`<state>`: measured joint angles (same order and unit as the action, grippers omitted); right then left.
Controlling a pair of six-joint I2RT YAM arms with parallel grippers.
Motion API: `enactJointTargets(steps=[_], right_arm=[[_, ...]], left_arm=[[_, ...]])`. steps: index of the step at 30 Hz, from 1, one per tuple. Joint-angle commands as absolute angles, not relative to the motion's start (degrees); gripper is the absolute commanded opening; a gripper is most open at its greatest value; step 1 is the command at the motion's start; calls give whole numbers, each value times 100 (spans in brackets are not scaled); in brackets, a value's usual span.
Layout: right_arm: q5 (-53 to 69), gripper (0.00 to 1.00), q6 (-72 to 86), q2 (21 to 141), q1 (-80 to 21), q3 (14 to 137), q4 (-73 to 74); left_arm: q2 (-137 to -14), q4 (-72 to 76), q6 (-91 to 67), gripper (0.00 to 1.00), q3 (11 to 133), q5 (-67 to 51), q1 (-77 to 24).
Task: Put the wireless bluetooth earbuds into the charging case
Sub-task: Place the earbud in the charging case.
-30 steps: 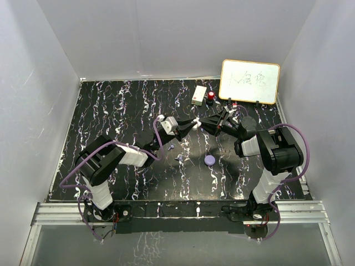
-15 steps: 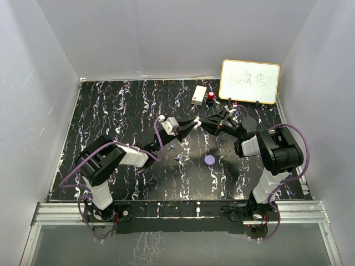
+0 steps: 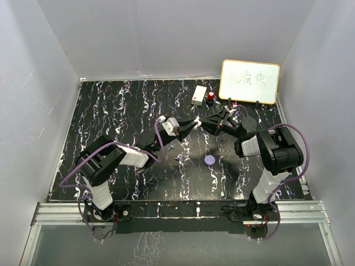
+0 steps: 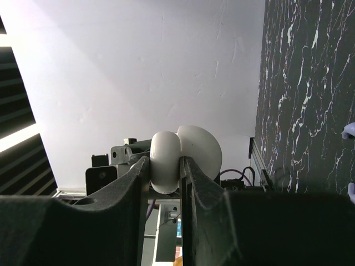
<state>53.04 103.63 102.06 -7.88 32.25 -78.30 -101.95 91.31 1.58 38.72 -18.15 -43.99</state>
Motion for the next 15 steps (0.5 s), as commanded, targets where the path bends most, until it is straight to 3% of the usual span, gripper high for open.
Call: enactJointTargets(steps=[1,15], right_arm=[[5253,0,10391,10014,-816,3261,-8258],[5241,0,10407,9865,-817,3243,-8280]], left_arm=[[-10138,10230,276,0,3935,-1811,-4445],[-10113,10230,343,0,3842,-1731,-4470]])
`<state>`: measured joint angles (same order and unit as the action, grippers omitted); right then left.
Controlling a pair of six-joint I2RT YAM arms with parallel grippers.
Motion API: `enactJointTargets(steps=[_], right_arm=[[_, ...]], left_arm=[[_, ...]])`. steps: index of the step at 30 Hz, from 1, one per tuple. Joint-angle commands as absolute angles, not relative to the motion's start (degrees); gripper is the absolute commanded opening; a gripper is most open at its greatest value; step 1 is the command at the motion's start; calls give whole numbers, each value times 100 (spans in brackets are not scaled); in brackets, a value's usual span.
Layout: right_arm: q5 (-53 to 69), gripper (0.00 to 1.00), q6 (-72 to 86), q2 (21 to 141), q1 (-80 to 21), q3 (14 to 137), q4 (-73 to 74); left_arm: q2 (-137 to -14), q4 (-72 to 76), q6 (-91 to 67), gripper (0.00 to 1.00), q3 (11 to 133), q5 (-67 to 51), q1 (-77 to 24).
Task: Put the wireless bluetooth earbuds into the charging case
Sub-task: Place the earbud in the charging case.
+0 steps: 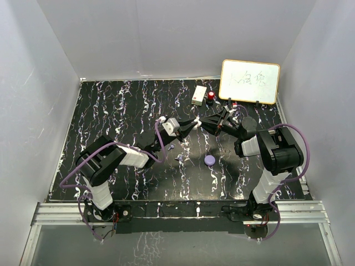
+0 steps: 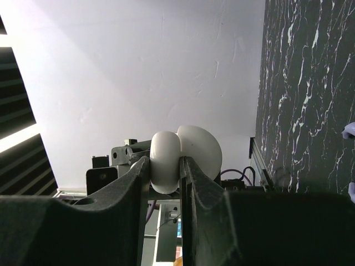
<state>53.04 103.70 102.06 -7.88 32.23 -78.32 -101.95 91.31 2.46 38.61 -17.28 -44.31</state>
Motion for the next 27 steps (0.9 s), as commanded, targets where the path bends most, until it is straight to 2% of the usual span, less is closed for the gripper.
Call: enactJointTargets(steps=[1,27], right_arm=[[5242,0,10415,9846,-812,3239,-8283],[5244,0,10424,9859,-817,3243,-8303]], left_arm=[[-10108,10230,351,0,3842,-1725,-4473],[-10017,10230,457,0,3691,-1555,-4482]])
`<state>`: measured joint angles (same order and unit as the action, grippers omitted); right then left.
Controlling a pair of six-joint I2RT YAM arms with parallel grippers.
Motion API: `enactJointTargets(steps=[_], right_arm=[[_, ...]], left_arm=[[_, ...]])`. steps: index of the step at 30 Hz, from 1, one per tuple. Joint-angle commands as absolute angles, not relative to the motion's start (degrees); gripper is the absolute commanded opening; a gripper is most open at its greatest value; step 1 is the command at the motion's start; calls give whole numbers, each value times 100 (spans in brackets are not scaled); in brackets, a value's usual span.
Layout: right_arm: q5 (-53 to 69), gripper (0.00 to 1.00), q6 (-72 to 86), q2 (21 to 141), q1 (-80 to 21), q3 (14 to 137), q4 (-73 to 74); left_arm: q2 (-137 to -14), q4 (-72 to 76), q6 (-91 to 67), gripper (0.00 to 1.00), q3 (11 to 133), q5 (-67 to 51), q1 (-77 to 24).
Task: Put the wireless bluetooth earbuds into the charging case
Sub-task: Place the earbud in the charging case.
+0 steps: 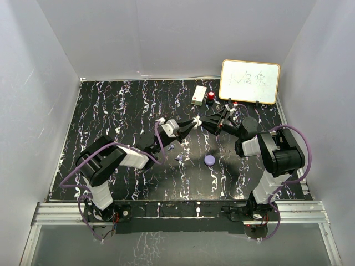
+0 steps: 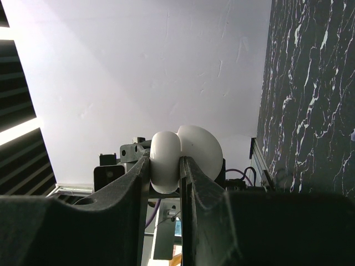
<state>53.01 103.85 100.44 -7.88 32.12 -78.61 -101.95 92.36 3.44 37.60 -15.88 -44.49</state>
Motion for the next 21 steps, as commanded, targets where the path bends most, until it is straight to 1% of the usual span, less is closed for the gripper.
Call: enactJointTargets(steps=[1,21], right_arm=[[5242,0,10424,9861,-817,3239,-8300],[5241,0,10433,9878,-817,3235,-8323]], left_arm=[[-10005,10230,459,0,3691,-1556,-4481],[-10052,10230,481,0,3718,-1562,-4507]])
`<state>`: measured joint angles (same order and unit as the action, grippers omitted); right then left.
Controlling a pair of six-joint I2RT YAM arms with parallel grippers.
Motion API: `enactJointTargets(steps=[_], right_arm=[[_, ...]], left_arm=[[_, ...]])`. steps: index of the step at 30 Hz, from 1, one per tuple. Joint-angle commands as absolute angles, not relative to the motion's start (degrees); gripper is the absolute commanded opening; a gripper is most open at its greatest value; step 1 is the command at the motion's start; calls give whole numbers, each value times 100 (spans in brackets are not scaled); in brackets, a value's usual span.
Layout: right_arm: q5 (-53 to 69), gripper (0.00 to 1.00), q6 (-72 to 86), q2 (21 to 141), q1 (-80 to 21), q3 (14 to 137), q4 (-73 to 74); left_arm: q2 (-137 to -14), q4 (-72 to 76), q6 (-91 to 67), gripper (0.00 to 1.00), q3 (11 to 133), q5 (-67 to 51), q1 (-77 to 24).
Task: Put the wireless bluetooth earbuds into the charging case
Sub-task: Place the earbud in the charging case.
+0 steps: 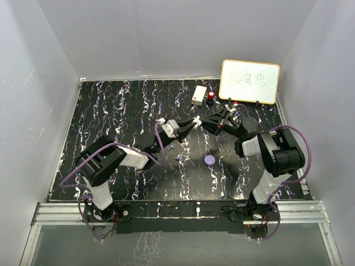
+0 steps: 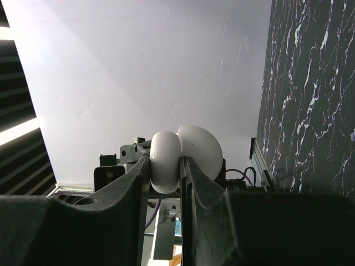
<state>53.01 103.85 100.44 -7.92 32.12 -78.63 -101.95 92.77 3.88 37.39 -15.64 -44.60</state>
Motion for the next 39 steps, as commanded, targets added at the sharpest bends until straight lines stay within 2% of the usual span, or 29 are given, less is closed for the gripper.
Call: enactJointTargets(steps=[1,32,39], right_arm=[[5243,0,10433,9879,-813,3235,-8319],[5252,0,10459,9888,-817,3251,-8376],[5242,0,10466,9895,-817,3248,-8374]], left_arm=[[-10036,10230,490,0,3716,-1536,-4505],[-10006,10231,597,0,3650,-1397,-4513],[-9988,10232,570,11,3617,-1367,-4518]])
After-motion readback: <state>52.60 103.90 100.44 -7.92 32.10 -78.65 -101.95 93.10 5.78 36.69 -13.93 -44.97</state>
